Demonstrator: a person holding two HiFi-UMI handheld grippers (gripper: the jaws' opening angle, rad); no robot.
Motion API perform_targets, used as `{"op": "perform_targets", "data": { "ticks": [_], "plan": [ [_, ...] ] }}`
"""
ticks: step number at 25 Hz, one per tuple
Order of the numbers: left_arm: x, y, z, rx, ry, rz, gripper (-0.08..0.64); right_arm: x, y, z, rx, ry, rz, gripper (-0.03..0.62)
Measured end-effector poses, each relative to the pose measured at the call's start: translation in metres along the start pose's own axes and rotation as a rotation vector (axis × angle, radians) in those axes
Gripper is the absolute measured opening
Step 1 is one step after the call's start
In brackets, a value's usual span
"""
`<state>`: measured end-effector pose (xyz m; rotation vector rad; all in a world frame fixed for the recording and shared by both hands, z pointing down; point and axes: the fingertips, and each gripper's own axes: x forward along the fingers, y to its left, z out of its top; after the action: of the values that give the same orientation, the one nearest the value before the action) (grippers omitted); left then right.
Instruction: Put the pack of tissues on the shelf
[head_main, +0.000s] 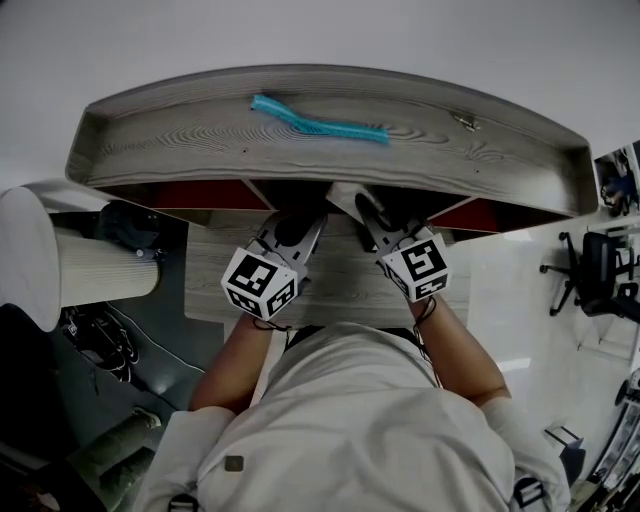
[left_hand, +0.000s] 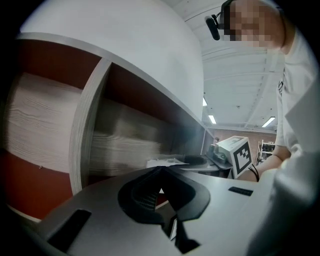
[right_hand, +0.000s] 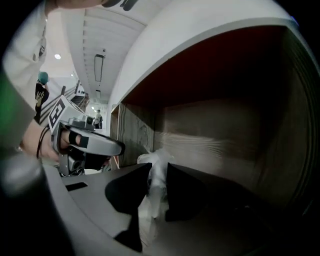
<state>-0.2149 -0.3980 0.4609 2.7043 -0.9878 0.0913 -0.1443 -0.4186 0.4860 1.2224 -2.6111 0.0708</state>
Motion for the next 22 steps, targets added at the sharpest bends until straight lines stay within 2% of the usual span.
{"op": "perform_targets", "data": {
  "ticks": [22],
  "plan": [
    [0.010,0.010,-0.010,-0.018,0.020,-0.029,0.014,0.049,-0.007,-0.011,-0.035,0.093,-0.010,0.100]
  ]
}}
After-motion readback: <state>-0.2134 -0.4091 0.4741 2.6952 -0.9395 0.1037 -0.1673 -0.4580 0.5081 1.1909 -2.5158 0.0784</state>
